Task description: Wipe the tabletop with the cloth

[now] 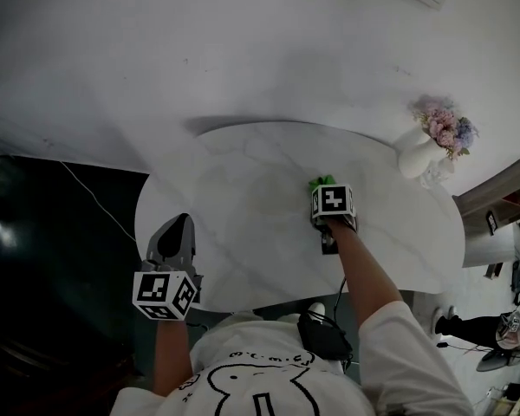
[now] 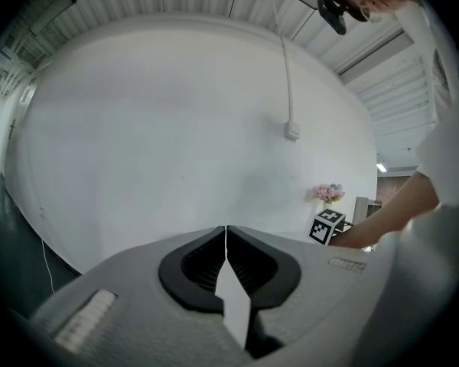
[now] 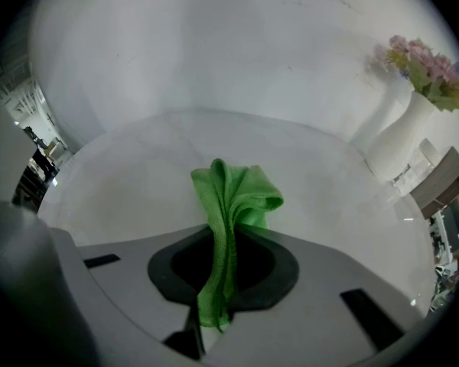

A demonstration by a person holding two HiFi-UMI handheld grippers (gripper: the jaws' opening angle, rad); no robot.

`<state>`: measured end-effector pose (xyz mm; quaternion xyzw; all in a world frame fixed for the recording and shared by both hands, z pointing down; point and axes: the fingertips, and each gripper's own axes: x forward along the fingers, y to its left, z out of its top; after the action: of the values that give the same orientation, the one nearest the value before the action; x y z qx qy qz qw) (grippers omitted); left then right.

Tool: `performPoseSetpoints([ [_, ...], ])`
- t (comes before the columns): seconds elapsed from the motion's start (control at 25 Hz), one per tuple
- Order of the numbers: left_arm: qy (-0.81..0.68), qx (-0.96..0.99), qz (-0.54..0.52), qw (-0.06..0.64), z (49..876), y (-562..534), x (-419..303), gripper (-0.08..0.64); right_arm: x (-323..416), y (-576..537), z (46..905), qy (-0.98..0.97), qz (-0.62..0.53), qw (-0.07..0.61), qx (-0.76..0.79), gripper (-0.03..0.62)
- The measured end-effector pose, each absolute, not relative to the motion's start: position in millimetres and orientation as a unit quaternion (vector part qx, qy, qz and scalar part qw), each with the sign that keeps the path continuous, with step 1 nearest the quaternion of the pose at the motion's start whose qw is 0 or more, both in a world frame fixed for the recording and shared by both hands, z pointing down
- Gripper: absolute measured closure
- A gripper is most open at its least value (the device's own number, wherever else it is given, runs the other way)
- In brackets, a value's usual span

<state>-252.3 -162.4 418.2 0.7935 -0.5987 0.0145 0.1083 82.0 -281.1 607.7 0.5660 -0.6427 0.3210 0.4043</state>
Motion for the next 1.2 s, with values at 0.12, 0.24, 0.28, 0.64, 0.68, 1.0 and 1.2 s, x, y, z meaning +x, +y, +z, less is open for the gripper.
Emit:
performPoseSetpoints([
  [0.12,-0.604,0.789,0.013,0.111,419.9,-160.5,-259.9,0.538,69.3,-280.2,607.6,-0.643,0.323,0.408,0.562,0.551],
  [0.24,-0.606,0.788,0.010,0.112,420.2,-159.8,-265.9,0.540,56.7,-279.3,608.6,-0.644,0.330,0.410,0.556,0.551],
  [0.28,-0.607,0.787,0.009,0.112,420.3,-159.6,-267.8,0.540,52.3,-279.7,608.7,-0.645,0.330,0.410,0.554,0.551],
  [0.64,-0.613,0.781,0.003,0.118,424.7,-151.3,-282.8,0.538,11.2,-276.2,609.1,-0.660,0.326,0.418,0.532,0.551],
  [0.68,-0.615,0.780,0.002,0.119,425.0,-150.1,-284.9,0.539,7.3,-275.7,608.6,-0.662,0.325,0.419,0.530,0.551],
  [1.0,-0.623,0.773,-0.001,0.120,426.4,-144.0,-297.7,0.540,-26.1,-274.2,608.8,-0.673,0.338,0.413,0.512,0.551],
  [1.2,-0.629,0.768,-0.003,0.122,427.4,-139.4,-305.6,0.540,-46.9,-274.1,608.2,-0.676,0.341,0.416,0.504,0.551],
])
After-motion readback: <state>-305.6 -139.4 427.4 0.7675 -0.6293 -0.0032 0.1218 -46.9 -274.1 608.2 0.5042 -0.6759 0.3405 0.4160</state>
